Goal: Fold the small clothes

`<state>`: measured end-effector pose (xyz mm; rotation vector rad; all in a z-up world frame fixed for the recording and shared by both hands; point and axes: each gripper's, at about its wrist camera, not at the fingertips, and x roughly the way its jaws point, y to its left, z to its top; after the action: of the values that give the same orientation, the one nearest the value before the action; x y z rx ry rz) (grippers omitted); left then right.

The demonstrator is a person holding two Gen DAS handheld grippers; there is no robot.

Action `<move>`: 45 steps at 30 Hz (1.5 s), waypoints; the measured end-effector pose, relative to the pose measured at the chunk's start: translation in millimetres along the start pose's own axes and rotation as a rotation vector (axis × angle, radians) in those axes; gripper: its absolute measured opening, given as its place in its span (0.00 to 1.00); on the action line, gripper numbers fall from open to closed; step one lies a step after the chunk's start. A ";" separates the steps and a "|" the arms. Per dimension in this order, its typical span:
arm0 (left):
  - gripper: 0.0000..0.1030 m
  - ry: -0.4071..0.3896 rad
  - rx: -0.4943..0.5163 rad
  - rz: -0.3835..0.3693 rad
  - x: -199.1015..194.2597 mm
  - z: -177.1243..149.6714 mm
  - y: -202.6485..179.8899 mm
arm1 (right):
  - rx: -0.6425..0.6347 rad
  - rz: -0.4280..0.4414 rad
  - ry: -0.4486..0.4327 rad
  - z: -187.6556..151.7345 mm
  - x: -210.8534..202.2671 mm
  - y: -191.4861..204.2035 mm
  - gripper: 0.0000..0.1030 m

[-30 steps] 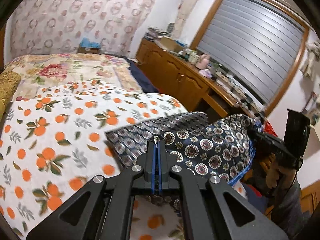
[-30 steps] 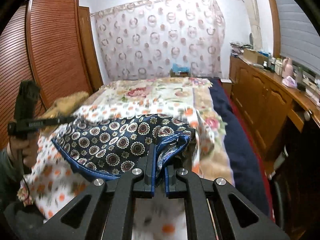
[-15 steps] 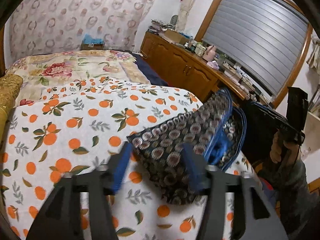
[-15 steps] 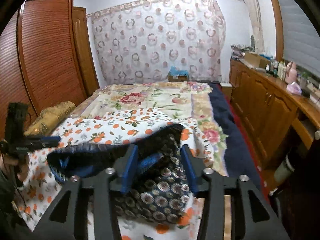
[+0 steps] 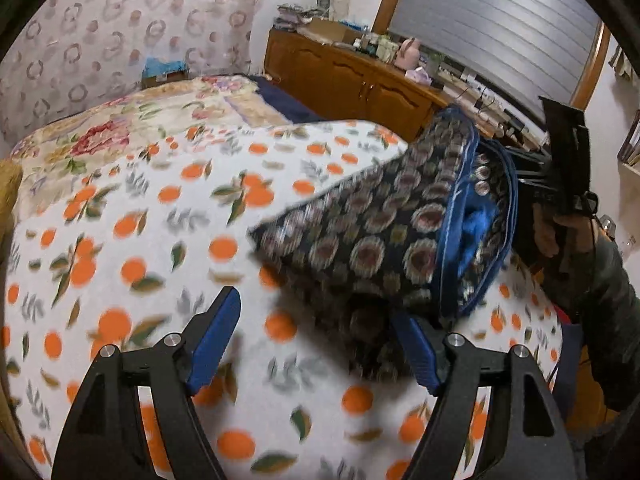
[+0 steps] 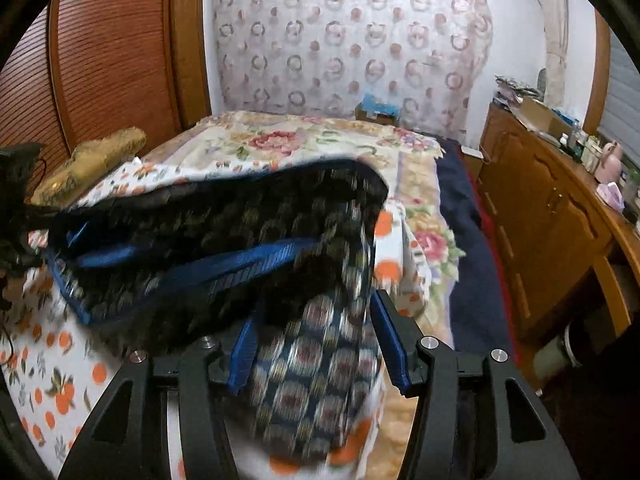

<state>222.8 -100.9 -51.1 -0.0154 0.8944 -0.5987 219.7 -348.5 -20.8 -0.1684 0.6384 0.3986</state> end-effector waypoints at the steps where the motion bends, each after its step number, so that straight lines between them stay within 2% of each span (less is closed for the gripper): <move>1: 0.75 -0.013 -0.005 -0.007 1.7 8.1 0.6 | 0.016 0.014 -0.010 6.5 3.5 -4.3 0.54; 4: 0.75 -0.051 -0.049 -0.025 6.1 28.3 9.3 | 0.063 0.016 -0.025 13.7 10.5 -20.1 0.54; 5: 0.75 -0.065 -0.071 -0.017 8.2 34.1 14.5 | 0.083 0.019 -0.024 14.5 14.7 -25.8 0.46; 6: 0.75 -0.073 -0.089 -0.003 10.0 37.2 18.0 | 0.100 0.021 -0.019 12.3 19.5 -33.1 0.26; 8: 0.75 -0.079 -0.138 0.046 15.7 45.0 31.4 | 0.137 -0.059 0.000 6.6 24.9 -43.7 0.13; 9: 0.75 -0.079 -0.168 0.073 17.7 46.5 38.5 | 0.164 -0.092 0.005 2.7 24.4 -47.6 0.13; 14: 0.75 -0.067 -0.223 0.082 15.2 32.6 48.3 | 0.197 -0.082 -0.011 -4.7 13.5 -44.1 0.13; 16: 0.75 -0.064 -0.211 0.080 10.4 24.0 42.1 | 0.188 -0.067 -0.018 -6.4 6.8 -37.5 0.24; 17: 0.75 -0.061 -0.207 0.075 9.0 20.3 37.9 | 0.181 -0.065 -0.024 -9.1 0.4 -32.8 0.39; 18: 0.75 -0.057 -0.201 0.066 7.7 17.7 33.1 | 0.176 -0.047 -0.032 -11.8 -5.5 -26.4 0.47; 21: 0.75 -0.045 -0.167 0.041 2.7 5.7 17.3 | 0.167 -0.005 -0.029 -23.2 -17.6 -23.1 0.51; 25: 0.75 -0.012 -0.138 -0.014 0.2 -11.4 -5.2 | 0.178 -0.027 0.036 -43.6 -17.1 -36.5 0.51; 27: 0.74 0.012 -0.134 -0.048 2.5 -17.9 -13.2 | 0.217 -0.008 0.054 -50.0 -17.4 -45.1 0.51; 28: 0.72 0.019 -0.133 -0.061 3.0 -20.7 -16.6 | 0.233 0.008 0.057 -51.4 -18.1 -48.3 0.51; 29: 0.66 0.029 -0.129 -0.079 4.5 -23.9 -22.2 | 0.238 0.022 0.054 -50.7 -19.6 -49.7 0.46; 30: 0.59 0.041 -0.121 -0.093 6.7 -26.1 -26.5 | 0.231 0.047 0.046 -50.1 -20.8 -50.4 0.30; 32: 0.48 0.047 -0.104 -0.100 8.7 -27.3 -33.5 | 0.201 0.061 0.026 -42.4 -23.4 -44.9 0.05; 33: 0.37 0.049 -0.090 -0.097 9.8 -27.4 -36.6 | 0.185 0.045 0.010 -38.8 -26.0 -44.4 0.03; 34: 0.29 0.050 -0.083 -0.099 10.0 -26.5 -38.9 | 0.181 0.038 -0.002 -29.9 -20.4 -44.7 0.03; 35: 0.14 0.046 -0.078 -0.110 9.3 -26.6 -39.8 | 0.182 0.023 -0.019 -25.8 -22.7 -47.3 0.03; 36: 0.10 0.041 -0.075 -0.116 6.6 -26.5 -40.9 | 0.189 -0.015 -0.041 -19.6 -26.5 -52.8 0.02; 40: 0.09 0.017 -0.055 -0.120 -6.4 -28.4 -45.4 | 0.229 -0.090 -0.081 -5.0 -26.9 -73.1 0.02; 43: 0.10 0.033 -0.034 -0.100 -9.6 -34.1 -52.3 | 0.186 -0.124 -0.032 -4.2 -16.7 -63.2 0.04; 44: 0.10 0.042 -0.033 -0.096 -9.1 -36.9 -53.0 | 0.175 -0.119 -0.015 -4.8 -12.6 -58.9 0.13; 45: 0.11 0.046 -0.035 -0.092 -8.5 -38.4 -53.2 | 0.168 -0.110 0.002 -8.7 -10.7 -56.2 0.28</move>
<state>164.8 -132.4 -55.7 -0.0750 0.9527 -0.6713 230.3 -405.4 -19.5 -0.0438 0.6580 0.2379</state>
